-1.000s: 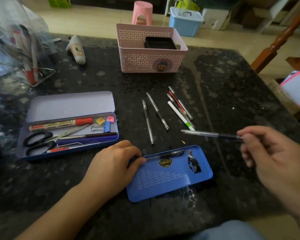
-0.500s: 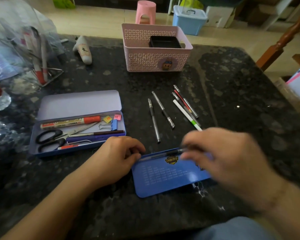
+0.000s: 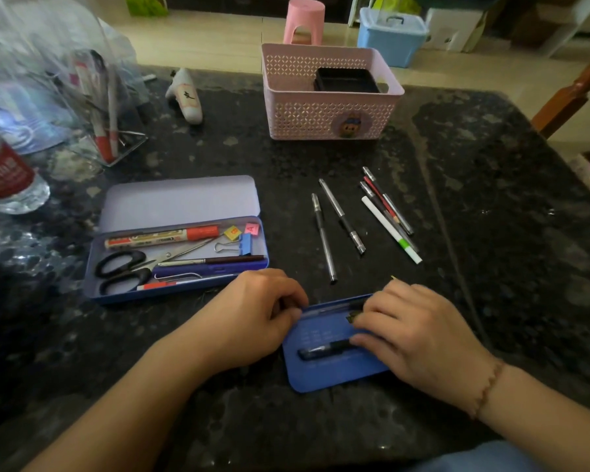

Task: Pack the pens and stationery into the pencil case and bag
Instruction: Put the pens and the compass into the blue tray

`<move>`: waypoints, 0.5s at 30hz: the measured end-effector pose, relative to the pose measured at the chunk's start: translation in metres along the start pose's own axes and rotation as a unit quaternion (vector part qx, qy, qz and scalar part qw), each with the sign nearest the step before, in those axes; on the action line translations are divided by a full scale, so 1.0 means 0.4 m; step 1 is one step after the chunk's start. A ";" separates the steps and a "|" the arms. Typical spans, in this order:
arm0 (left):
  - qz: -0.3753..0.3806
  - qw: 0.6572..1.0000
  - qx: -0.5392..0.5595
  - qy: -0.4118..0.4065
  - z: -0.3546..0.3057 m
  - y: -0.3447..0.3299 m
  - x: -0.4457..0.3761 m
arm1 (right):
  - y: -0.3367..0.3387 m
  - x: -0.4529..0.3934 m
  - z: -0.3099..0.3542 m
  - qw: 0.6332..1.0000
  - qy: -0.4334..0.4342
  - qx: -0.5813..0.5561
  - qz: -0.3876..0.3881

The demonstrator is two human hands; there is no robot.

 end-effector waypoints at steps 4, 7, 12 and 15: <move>0.011 1.000 -0.006 -0.010 -0.011 -0.001 0.004 | -0.020 -0.014 -0.004 0.999 0.002 0.035 -0.029; 0.013 1.000 -0.015 -0.013 -0.013 -0.003 0.004 | -0.022 -0.040 -0.003 0.996 -0.024 0.036 -0.076; 0.012 0.998 -0.054 -0.013 -0.032 -0.021 0.002 | -0.035 -0.054 -0.012 0.993 -0.054 0.043 -0.100; -0.003 0.998 -0.054 -0.010 -0.029 -0.024 0.001 | -0.017 -0.051 -0.047 0.987 -0.107 -0.008 -0.119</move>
Point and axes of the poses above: each hand's wrist, its own x-axis away from the middle knuckle, its own y-axis out of the back of the hand, z = x × y, the point moved 5 cm from there along -x, towards the middle knuckle, and after that the axes turned 6 degrees about -x, right-handed, at the moved point
